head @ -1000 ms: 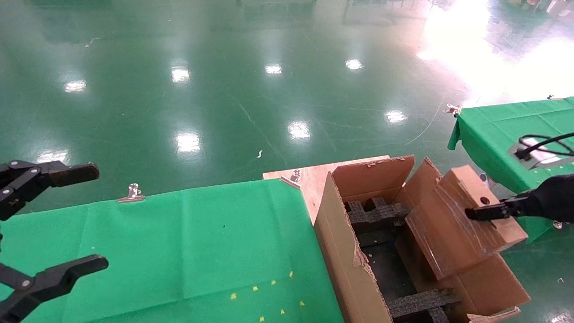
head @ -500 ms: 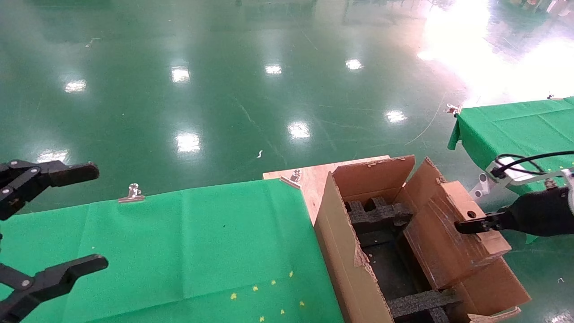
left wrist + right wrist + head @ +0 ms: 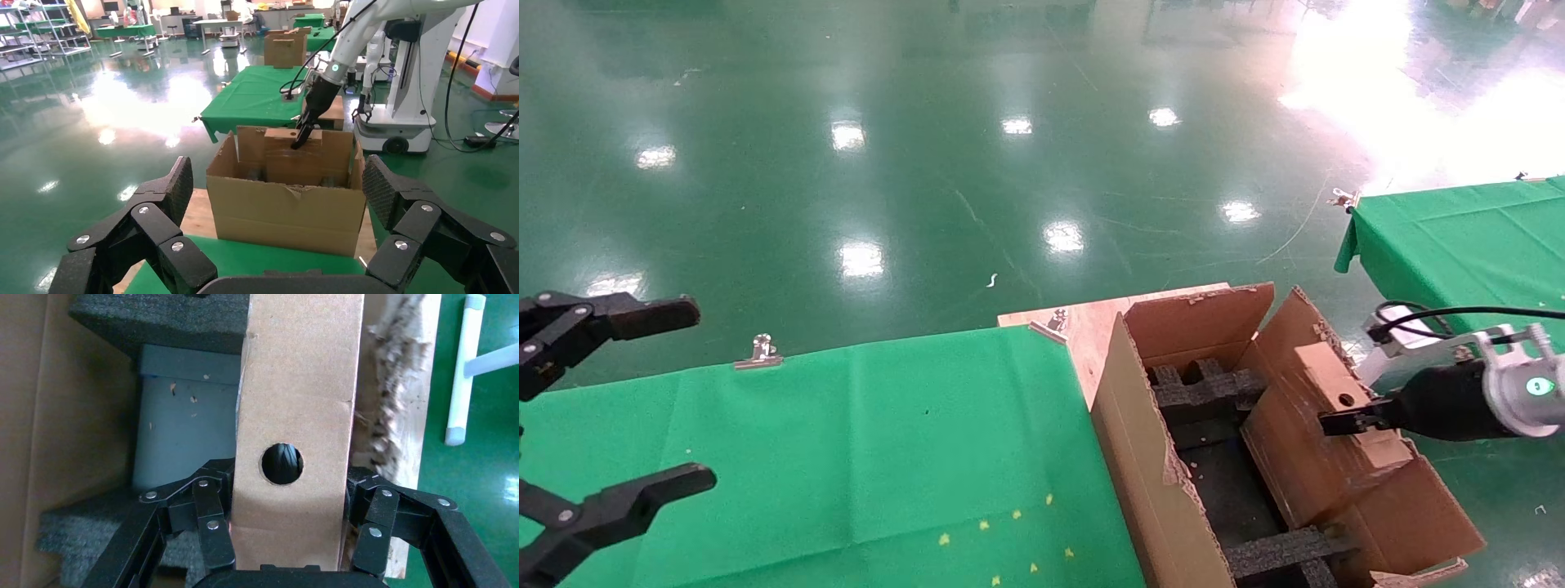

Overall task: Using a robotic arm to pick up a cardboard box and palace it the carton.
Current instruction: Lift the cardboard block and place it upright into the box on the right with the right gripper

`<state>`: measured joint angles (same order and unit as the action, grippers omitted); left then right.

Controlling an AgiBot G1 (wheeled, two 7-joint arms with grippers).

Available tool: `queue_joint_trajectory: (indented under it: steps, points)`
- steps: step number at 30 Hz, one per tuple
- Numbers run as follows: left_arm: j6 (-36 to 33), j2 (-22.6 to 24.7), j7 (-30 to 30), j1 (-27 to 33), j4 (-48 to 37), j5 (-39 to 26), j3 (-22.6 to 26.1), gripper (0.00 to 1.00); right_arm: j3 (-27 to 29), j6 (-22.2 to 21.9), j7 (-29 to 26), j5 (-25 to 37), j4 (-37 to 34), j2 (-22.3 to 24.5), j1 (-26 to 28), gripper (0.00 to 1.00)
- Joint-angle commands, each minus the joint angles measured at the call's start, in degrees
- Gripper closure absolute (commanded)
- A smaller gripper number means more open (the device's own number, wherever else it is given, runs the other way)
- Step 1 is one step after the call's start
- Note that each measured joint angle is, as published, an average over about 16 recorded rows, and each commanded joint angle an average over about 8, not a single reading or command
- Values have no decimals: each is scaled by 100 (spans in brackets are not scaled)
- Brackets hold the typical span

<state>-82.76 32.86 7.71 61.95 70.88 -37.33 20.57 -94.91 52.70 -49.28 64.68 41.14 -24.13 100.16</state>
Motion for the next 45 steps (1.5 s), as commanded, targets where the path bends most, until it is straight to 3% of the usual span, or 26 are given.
queue_joint_trajectory:
  steps: [1,14,39,40,41,45]
  points:
    - [0,0,0,0,0,0,0,0,-16,-129,-44,-16,20,-60,-93,100]
    - [0,0,0,0,0,0,0,0,-39,-550,-30,-182,-450,-596,-584,100]
    - [0,0,0,0,0,0,0,0,208,-711,968,-744,-2031,-1577,-1479,100]
    - [0,0,0,0,0,0,0,0,221,-710,1005,-764,-2085,-1607,-1498,98]
    - [1,0,0,0,0,1,0,0,235,-709,1036,-782,-2136,-1634,-1514,87]
    - [1,-1,0,-1,-1,1,0,0,269,-709,1105,-827,-2260,-1700,-1556,37]
